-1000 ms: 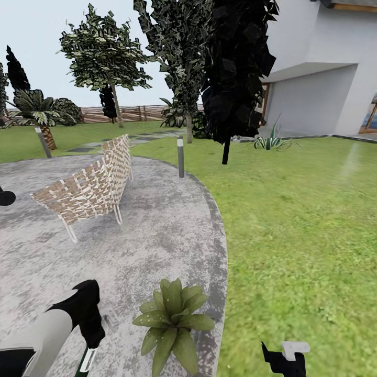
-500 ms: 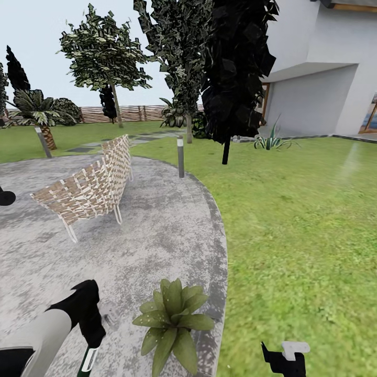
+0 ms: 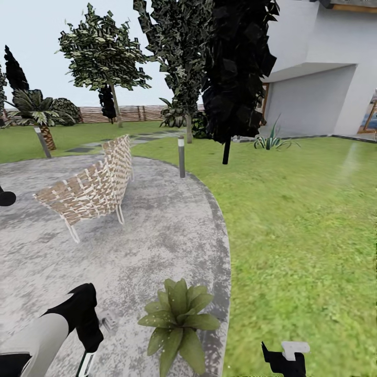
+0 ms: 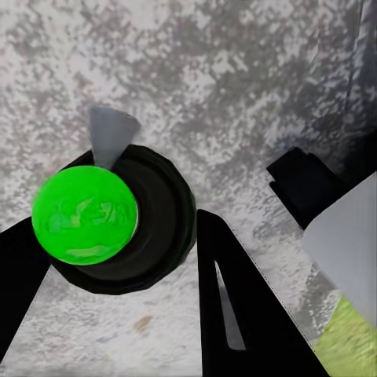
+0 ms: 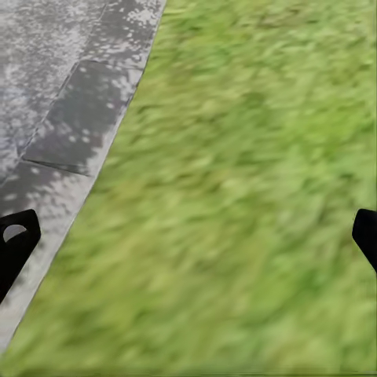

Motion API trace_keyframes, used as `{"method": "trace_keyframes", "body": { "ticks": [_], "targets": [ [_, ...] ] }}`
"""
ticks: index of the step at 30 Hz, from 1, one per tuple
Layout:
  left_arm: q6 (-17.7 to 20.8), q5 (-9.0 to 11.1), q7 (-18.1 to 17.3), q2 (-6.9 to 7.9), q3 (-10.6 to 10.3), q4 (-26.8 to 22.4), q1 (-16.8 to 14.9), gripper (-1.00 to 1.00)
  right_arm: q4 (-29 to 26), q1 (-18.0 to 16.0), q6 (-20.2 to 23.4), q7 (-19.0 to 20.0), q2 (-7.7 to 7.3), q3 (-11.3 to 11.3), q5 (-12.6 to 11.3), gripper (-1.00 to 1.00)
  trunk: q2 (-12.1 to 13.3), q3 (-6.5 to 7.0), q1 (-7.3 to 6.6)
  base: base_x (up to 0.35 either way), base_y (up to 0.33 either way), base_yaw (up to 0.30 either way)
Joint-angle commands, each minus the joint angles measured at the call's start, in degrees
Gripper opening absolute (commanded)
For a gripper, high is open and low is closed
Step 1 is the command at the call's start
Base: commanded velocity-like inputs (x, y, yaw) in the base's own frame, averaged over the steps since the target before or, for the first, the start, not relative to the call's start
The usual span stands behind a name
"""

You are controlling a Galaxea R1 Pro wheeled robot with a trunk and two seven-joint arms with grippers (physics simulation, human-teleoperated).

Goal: Pick up the pesticide atomizer in the garden and spray insectifuge to fully cover both potted plants in the garden.

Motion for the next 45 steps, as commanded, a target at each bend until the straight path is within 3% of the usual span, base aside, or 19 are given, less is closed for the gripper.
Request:
{"method": "trace_keyframes", "body": {
  "ticks": [1, 22, 29, 45],
  "targets": [
    [0.5, -0.1, -0.3, -0.01, 0.0, -0.1, 0.0, -1.0, 0.0, 0.0, -0.2, 0.3, -0.01, 0.3, -0.6, 1.0, 0.0, -0.05, -0.01, 0.0, 0.121, -0.181],
    [0.5, -0.1, -0.3, -0.38, 0.0, -0.4, 0.0, -1.0, 0.0, 0.0, -0.2, 0.2, 0.78, 0.4, -0.6, 1.0, 0.0, -0.05, -0.01, 0.019, 0.068, -0.102],
    [0.7, -0.1, -1.1, -0.54, -0.3, -7.3, -0.4, -1.0, 0.0, 0.0, -0.2, 0.2, 0.78, 0.3, -0.6, 1.0, 0.0, -0.05, -0.01, 0.001, 0.001, -0.002],
    [0.2, -0.2, -3.3, -0.08, -0.5, -6.8, -0.6, -1.0, 0.0, 0.0, -0.2, 0.2, 0.78, 0.4, -0.6, 1.0, 0.0, -0.05, -0.01, 0.0, 0.0, -0.001]
  ]
}}
